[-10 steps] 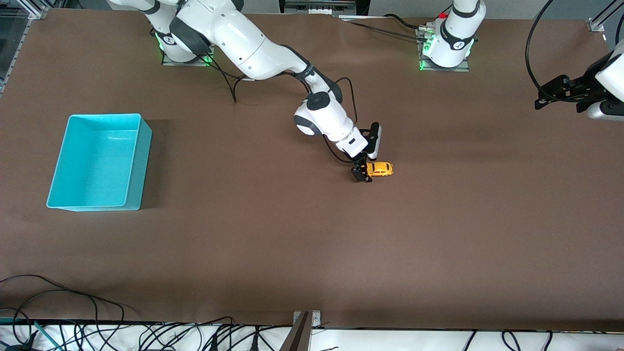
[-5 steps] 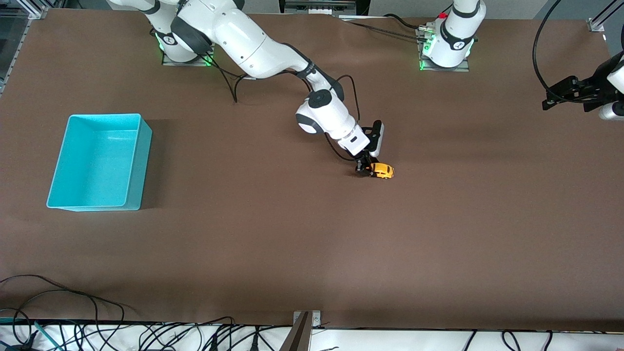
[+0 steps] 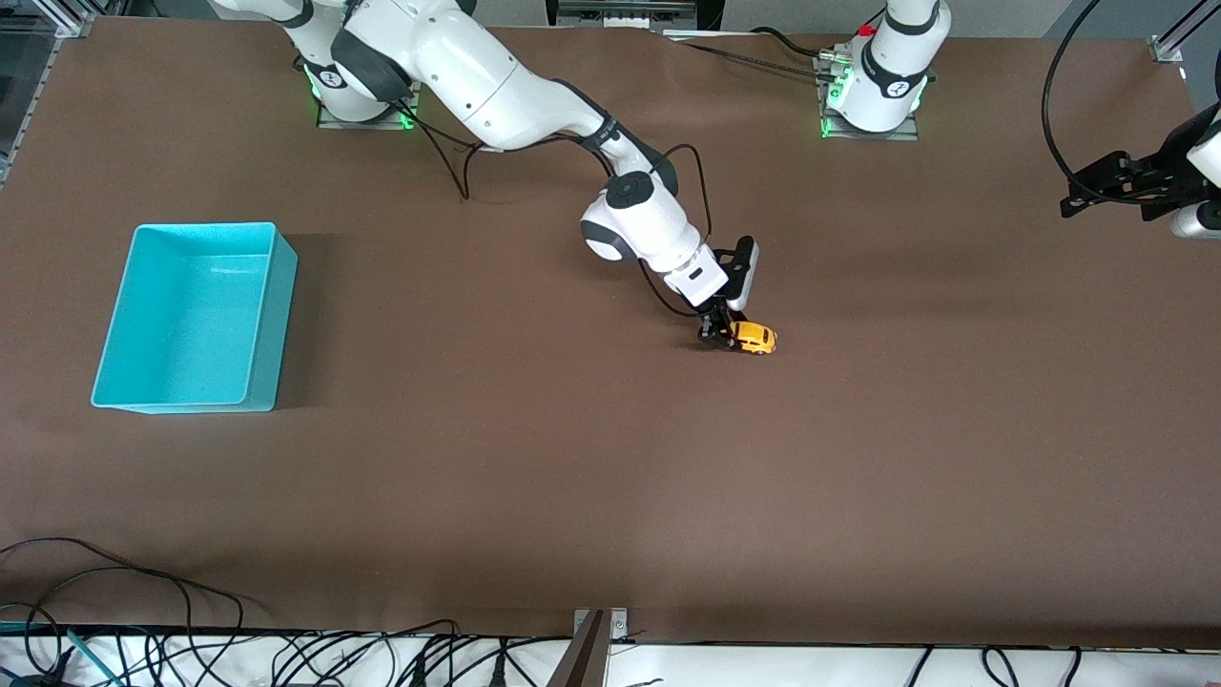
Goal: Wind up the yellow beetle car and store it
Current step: 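Lift the yellow car and carry it to the turquoise bin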
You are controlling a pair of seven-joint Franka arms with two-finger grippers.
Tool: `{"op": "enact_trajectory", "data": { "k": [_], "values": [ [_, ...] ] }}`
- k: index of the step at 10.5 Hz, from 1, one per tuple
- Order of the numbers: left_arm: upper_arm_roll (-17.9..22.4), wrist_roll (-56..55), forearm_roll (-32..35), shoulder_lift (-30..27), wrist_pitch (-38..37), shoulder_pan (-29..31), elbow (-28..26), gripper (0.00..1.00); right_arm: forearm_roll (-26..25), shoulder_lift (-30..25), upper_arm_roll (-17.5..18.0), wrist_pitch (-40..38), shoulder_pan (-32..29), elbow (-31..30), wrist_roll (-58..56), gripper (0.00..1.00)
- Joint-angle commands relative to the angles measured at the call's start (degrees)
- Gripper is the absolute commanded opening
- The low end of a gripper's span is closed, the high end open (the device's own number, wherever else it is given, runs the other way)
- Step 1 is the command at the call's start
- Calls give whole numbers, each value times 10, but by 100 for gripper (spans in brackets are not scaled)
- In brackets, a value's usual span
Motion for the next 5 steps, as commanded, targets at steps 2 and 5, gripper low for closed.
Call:
{"op": "enact_trajectory", "data": {
  "k": [2, 5],
  "values": [
    [-3, 0, -3, 6, -12, 4, 21, 100, 18, -100, 0, -137, -4, -23, 66, 0],
    [-3, -2, -3, 5, -39, 4, 58, 100, 18, -182, -1, -294, -12, -23, 140, 0]
  ]
}}
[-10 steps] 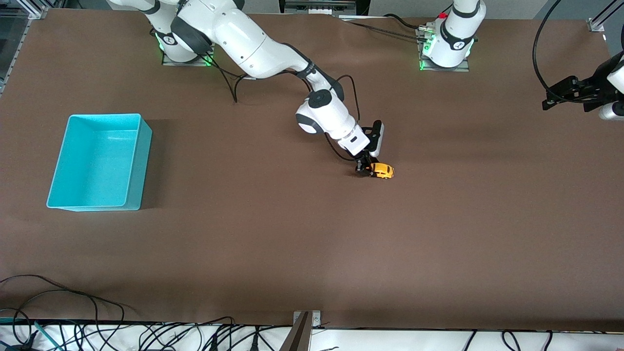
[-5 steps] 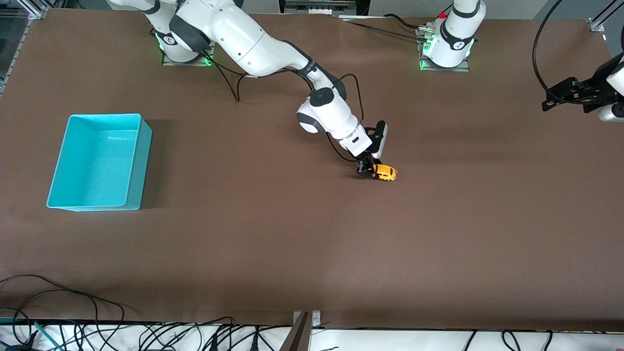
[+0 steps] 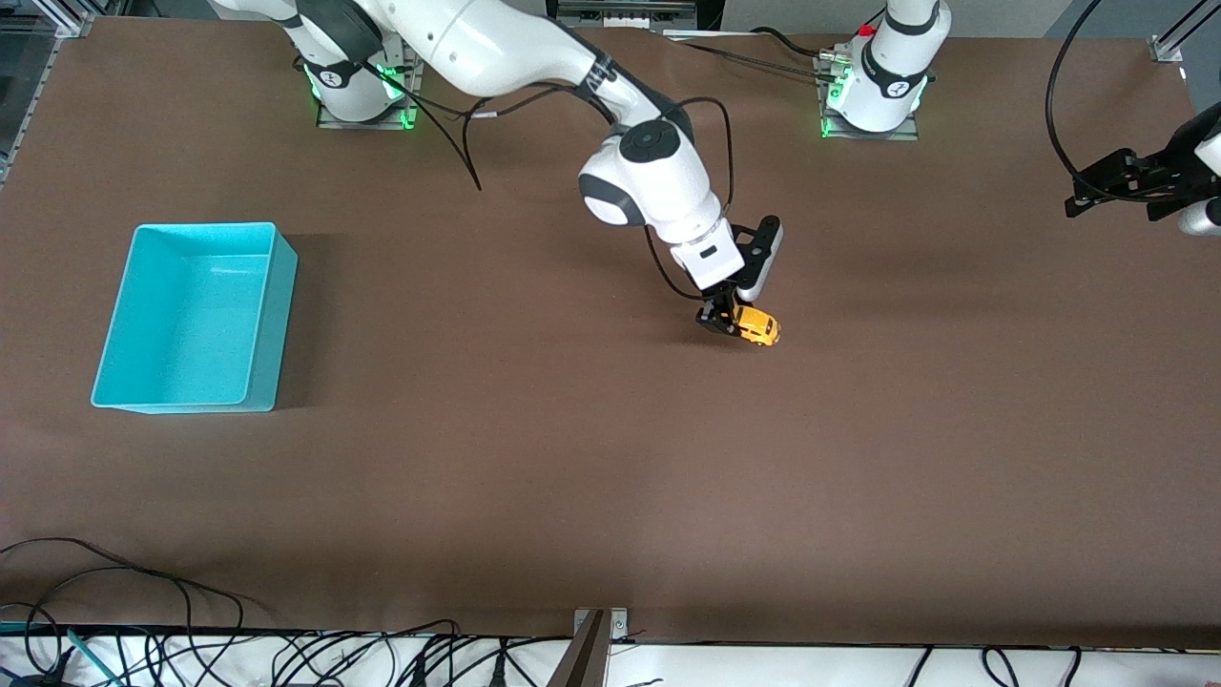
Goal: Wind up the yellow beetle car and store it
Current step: 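Lift the yellow car and carry it to the turquoise bin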
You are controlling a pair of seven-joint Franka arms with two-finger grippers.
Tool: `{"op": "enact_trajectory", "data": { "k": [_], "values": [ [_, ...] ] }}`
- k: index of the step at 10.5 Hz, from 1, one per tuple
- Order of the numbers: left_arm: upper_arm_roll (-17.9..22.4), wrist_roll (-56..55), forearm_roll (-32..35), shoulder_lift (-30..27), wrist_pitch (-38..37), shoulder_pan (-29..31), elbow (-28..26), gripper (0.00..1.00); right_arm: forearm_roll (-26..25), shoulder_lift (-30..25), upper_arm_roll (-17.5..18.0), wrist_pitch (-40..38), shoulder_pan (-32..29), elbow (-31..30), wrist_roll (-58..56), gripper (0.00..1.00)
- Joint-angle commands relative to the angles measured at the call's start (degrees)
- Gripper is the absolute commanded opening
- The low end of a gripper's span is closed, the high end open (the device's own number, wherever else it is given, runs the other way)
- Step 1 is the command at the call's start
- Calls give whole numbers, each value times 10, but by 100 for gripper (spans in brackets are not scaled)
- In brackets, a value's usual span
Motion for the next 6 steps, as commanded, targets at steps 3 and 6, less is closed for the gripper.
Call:
{"op": "enact_trajectory", "data": {
  "k": [3, 6],
  "values": [
    [-6, 0, -3, 5, -40, 3, 43, 100, 12, -130, -1, -199, -48, -25, 38, 0],
    [-8, 1, -3, 12, -35, -6, 45, 100, 11, -219, -9, -297, -84, -62, 45, 0]
  ]
}}
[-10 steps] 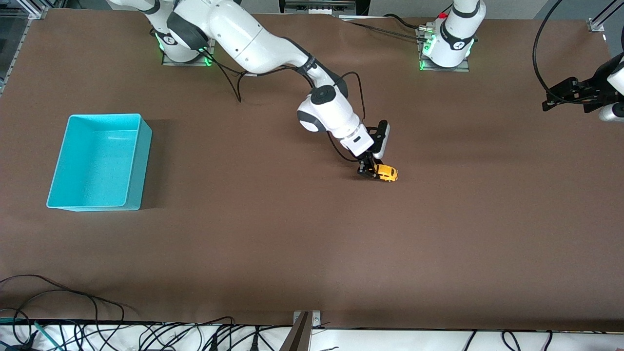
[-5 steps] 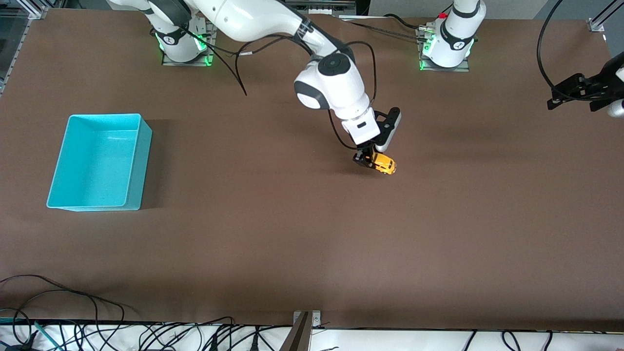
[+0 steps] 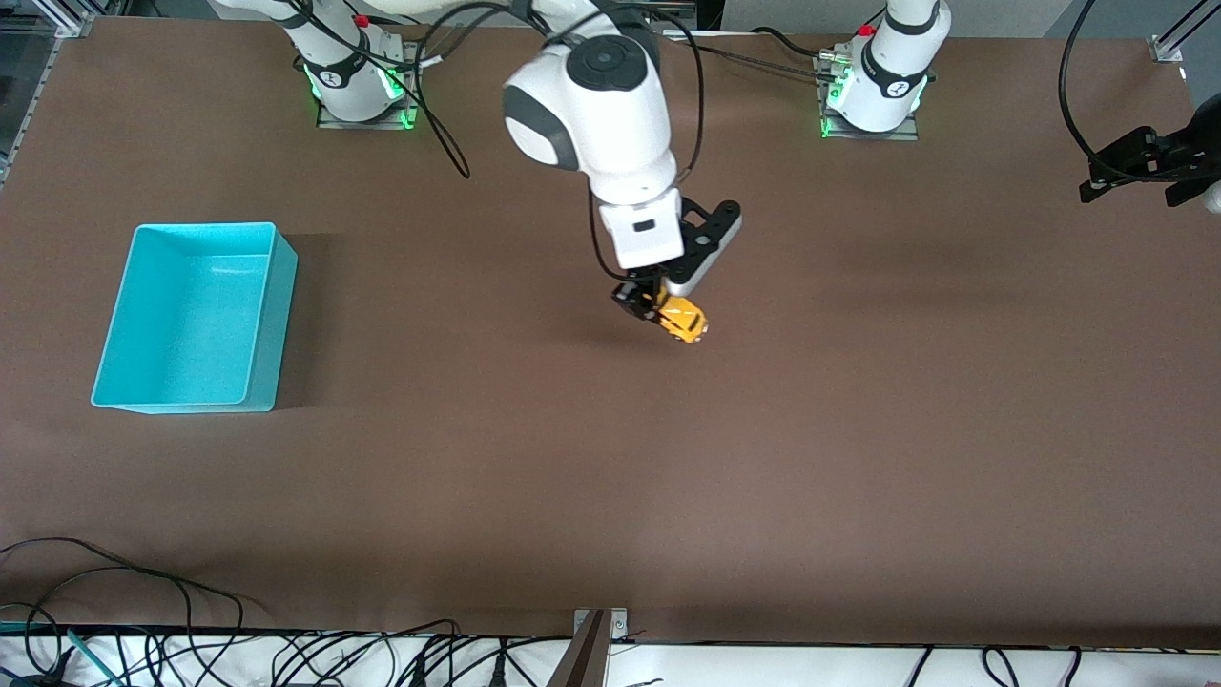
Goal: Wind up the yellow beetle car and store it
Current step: 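Lift the yellow car and carry it to the turquoise bin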
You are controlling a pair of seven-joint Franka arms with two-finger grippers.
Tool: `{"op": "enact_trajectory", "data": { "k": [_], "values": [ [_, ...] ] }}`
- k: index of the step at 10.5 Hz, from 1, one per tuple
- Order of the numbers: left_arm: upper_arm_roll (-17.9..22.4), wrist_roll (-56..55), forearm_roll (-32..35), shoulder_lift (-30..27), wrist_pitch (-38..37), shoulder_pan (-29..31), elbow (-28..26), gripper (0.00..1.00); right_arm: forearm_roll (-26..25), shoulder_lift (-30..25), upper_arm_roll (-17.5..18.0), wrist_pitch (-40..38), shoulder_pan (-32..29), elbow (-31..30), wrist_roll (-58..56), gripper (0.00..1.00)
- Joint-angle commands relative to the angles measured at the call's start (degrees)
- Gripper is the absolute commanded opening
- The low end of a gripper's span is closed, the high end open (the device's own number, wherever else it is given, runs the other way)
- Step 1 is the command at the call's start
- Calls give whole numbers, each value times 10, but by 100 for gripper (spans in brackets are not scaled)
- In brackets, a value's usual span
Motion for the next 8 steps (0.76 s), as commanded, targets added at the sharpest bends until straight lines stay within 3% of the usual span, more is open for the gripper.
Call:
{"op": "enact_trajectory", "data": {
  "k": [1, 4, 6, 8],
  "values": [
    [-4, 1, -3, 9, -8, -3, 17, 100, 11, -91, -14, -35, -23, -97, 12, 0],
    [-3, 0, 3, 18, -8, -7, 35, 100, 13, -190, -79, -32, -26, -224, -7, 0],
    [-3, 0, 3, 19, -8, -7, 35, 100, 55, -232, -125, -33, -28, -278, -82, 0],
    [-4, -1, 3, 19, -8, -14, 35, 100, 66, -277, -166, -29, -28, -341, -119, 0]
  ]
}}
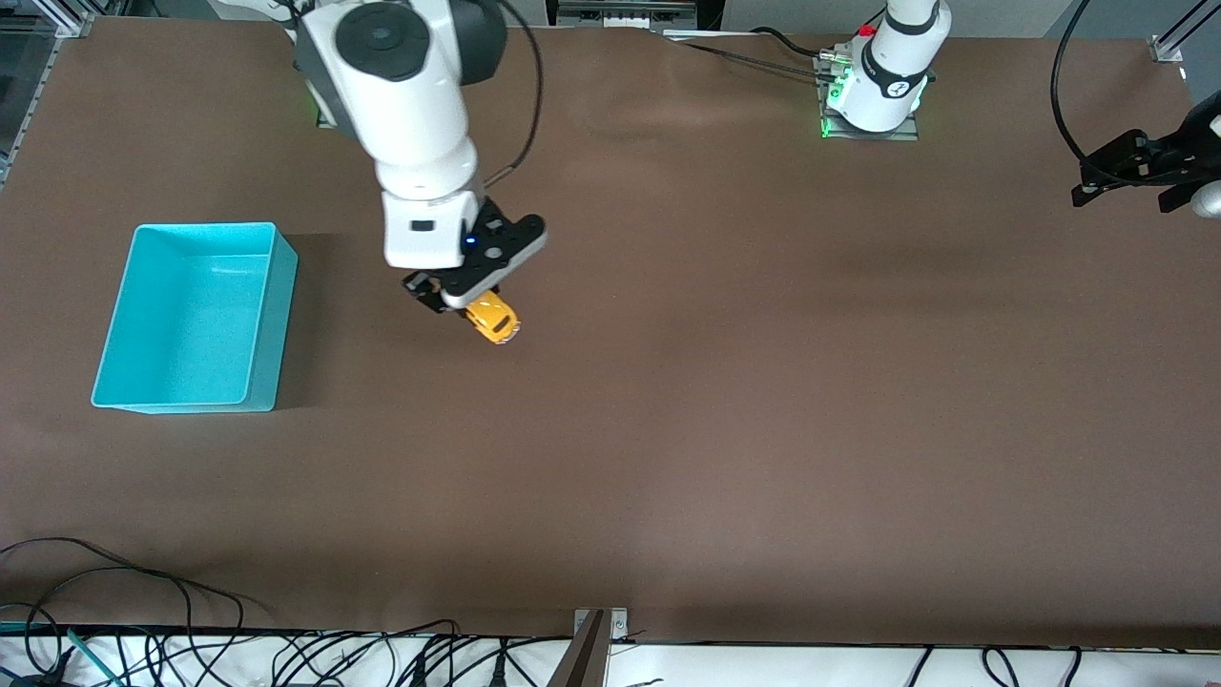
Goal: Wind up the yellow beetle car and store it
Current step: 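Lift the yellow car and carry it to the turquoise bin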
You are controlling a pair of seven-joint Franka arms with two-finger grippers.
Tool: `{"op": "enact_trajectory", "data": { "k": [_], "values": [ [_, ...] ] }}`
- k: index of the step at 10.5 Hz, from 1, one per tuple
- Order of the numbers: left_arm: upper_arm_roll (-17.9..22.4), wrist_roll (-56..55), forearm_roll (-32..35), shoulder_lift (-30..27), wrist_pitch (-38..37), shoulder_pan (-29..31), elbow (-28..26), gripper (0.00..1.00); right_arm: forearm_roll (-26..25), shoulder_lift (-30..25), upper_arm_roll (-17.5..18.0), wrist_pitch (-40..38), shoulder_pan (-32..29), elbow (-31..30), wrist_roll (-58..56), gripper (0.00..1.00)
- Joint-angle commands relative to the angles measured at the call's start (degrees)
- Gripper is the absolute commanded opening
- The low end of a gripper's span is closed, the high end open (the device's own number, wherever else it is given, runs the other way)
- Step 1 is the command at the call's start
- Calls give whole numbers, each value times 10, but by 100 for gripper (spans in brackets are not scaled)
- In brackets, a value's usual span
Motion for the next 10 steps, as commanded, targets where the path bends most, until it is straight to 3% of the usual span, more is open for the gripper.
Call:
{"op": "enact_trajectory", "data": {
  "k": [1, 5, 10],
  "values": [
    [-1, -2, 4, 11, -9, -9, 21, 100, 25, -84, -52, 19, 1, -115, -52, 0],
    [-9, -2, 7, 11, -9, -8, 21, 100, 47, -143, -185, 82, 2, -248, -154, 0],
    [-9, -3, 11, 11, -9, -8, 22, 100, 48, -156, -315, 160, 2, -339, -391, 0]
  ]
}}
